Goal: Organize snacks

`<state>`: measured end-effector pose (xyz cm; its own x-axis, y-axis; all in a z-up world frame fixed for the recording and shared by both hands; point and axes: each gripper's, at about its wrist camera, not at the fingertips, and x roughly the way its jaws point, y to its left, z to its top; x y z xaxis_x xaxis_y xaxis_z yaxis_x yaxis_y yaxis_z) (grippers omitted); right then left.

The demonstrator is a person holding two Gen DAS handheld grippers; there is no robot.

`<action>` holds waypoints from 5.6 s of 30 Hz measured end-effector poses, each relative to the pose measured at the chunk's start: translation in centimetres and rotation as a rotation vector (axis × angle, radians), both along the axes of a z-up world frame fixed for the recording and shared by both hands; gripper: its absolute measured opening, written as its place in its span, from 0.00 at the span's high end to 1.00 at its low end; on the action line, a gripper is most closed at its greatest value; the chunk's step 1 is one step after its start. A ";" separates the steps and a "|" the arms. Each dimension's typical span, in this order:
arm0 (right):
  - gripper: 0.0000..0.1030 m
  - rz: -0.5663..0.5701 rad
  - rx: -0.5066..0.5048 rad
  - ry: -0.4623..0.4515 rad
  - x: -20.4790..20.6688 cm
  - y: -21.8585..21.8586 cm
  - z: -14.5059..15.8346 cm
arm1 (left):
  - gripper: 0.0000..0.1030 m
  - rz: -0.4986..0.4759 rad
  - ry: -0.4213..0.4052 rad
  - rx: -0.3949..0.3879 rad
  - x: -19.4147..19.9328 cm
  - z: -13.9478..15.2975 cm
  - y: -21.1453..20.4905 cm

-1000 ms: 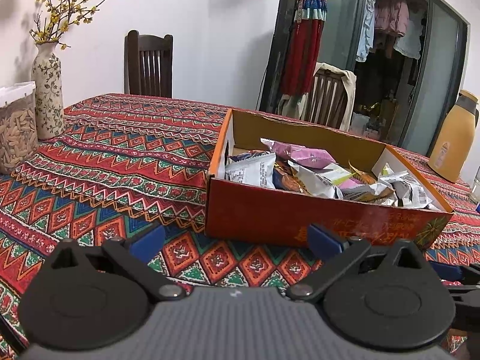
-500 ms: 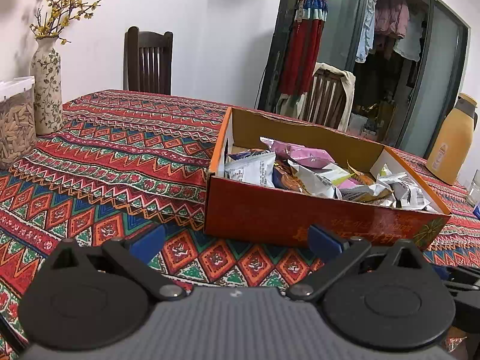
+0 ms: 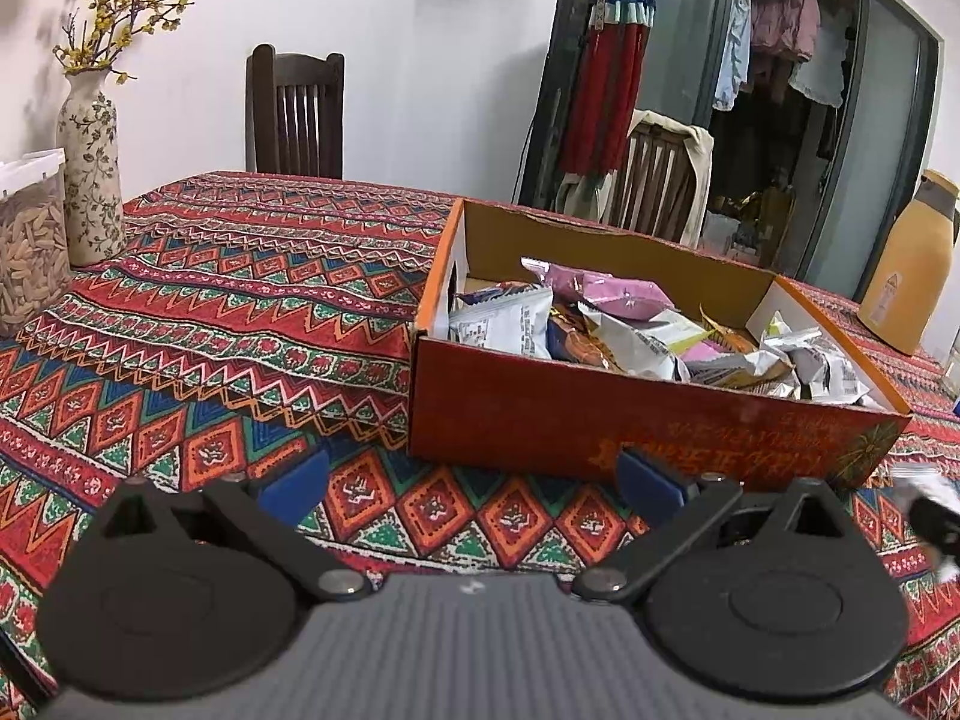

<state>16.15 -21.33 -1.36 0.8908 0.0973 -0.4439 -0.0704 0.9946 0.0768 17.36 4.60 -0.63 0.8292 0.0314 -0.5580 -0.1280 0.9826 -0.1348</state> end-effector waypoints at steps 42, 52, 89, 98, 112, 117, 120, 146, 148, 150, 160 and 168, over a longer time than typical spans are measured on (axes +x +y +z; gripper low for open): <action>0.61 -0.034 0.184 -0.041 -1.1 -8.0 -1.7 | 0.00 -0.348 0.216 0.190 0.8 -2.5 -19.3; 0.60 -0.024 0.190 -0.051 -1.2 -7.9 -1.6 | 0.02 -0.341 0.208 0.165 0.6 -2.7 -19.0; 0.62 0.023 -0.019 0.117 1.1 -3.6 -1.2 | 0.58 -0.295 -0.048 0.022 -1.7 4.9 -10.2; 0.62 0.041 -0.032 -0.050 4.1 -0.2 5.0 | 0.58 -0.239 -0.148 0.044 2.3 8.7 -7.9; 0.62 0.049 -0.035 -0.144 12.7 5.1 4.5 | 0.58 -0.061 -0.196 0.013 8.8 7.0 -3.0; 0.50 0.060 -0.034 -0.110 13.5 5.0 3.5 | 0.19 -0.053 -0.226 0.022 8.2 6.8 -2.8; 0.11 0.040 -0.017 -0.114 13.1 4.2 3.5 | 0.00 -0.012 -0.287 0.047 7.1 7.2 -3.1; 0.00 0.090 -0.026 -0.071 -2.9 2.7 4.1 | 0.00 -0.096 -0.224 0.062 -7.6 5.9 0.0; 0.00 0.091 -0.031 -0.046 -3.5 2.7 3.4 | 0.00 -0.096 -0.200 0.064 -8.3 5.1 0.3; 0.00 0.089 -0.033 -0.025 -3.9 2.7 2.9 | 0.00 -0.099 -0.180 0.058 -8.7 4.4 0.6; 0.00 0.072 -0.033 0.025 -5.3 2.6 1.3 | 0.00 -0.150 -0.151 0.056 -10.5 3.0 -0.1; 0.00 0.074 -0.031 0.029 -5.8 2.6 1.4 | 0.00 -0.157 -0.150 0.059 -11.0 2.9 -0.2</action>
